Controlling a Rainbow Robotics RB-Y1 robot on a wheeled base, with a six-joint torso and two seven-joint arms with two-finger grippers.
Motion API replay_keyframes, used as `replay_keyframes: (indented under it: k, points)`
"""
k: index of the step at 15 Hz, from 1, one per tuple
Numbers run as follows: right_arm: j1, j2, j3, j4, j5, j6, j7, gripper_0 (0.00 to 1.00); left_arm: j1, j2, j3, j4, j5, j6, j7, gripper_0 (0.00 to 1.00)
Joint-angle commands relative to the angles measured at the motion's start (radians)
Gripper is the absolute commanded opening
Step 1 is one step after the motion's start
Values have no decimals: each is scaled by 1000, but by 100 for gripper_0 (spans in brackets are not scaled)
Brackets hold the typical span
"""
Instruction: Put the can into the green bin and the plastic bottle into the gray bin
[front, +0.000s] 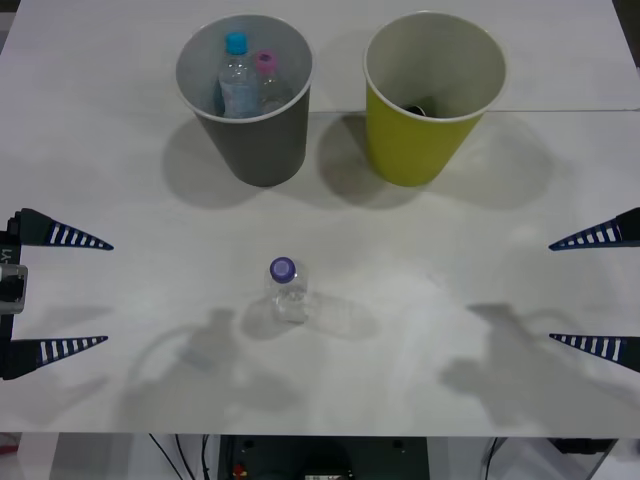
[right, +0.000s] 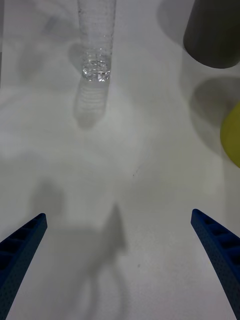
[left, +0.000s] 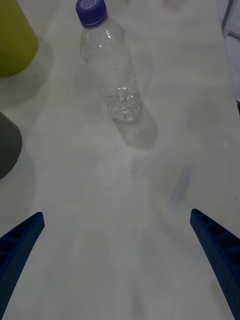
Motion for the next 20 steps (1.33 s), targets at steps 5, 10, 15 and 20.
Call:
replay_keyframes:
  k: [5,10,15,20]
  points:
    - [0,0,0,0,0,0,0,100,-4,-4,-50,82,50,-18,-8,100]
    - [0,0,0,0,0,0,0,100,-82,-27,-153,220,171,-27,-68,100]
    - [0,0,0,0,0,0,0,100,-150,-116,-231,360,252,-24,-239,100]
    - [0,0,0,0,0,0,0,100,-196,-214,-283,424,281,-24,-296,100]
